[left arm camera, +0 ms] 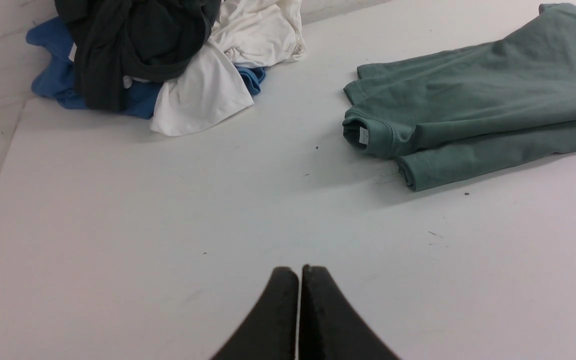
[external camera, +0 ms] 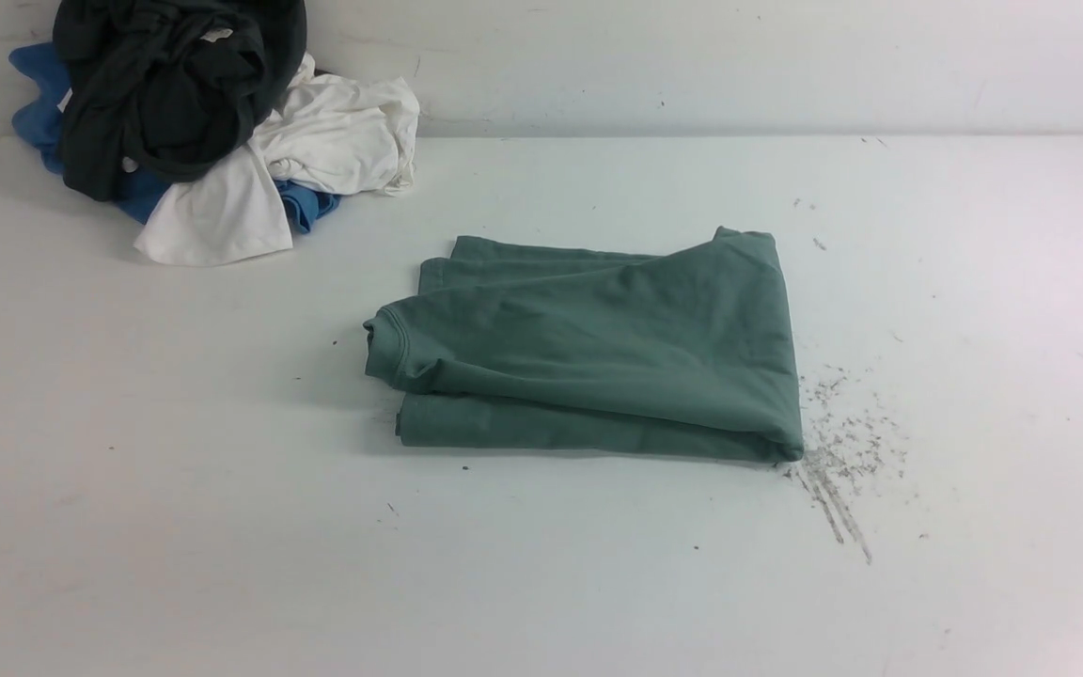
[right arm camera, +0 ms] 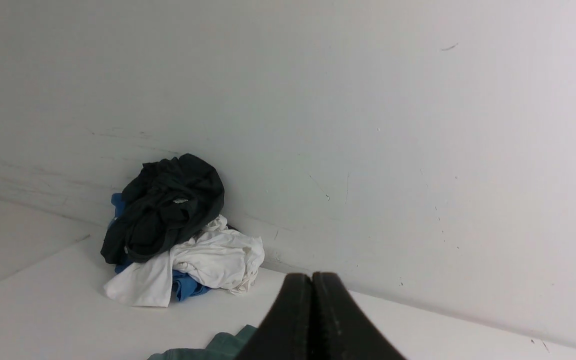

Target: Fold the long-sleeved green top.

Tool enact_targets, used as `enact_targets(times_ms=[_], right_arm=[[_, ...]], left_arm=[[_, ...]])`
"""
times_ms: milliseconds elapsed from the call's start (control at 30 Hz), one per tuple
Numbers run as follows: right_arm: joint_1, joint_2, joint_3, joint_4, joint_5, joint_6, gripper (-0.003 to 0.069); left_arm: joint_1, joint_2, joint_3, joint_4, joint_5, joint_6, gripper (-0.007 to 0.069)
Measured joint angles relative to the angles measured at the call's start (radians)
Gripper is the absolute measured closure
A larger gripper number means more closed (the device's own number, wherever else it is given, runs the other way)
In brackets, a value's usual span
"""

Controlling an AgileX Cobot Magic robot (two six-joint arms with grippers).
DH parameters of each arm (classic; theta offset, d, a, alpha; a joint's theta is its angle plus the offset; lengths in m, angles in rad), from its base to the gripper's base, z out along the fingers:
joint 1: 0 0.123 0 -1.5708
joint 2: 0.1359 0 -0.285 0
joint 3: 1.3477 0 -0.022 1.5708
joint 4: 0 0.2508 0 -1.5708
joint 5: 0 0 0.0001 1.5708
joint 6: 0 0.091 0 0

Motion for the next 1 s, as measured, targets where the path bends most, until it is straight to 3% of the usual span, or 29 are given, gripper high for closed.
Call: enact_targets(times_ms=[700, 1000], right_arm=[[0.000, -0.017, 0.001, 0.000, 0.051, -0.003, 0.0673], [0.000, -0.074, 0.165, -0.003, -0.057, -0.004, 0.0673]], left_arm=[[0.000, 0.000, 0.000, 0.001, 0.000, -0.008, 0.0631], [0.000, 0.000, 0.000, 0.001, 0.000, -0.008, 0.0631]])
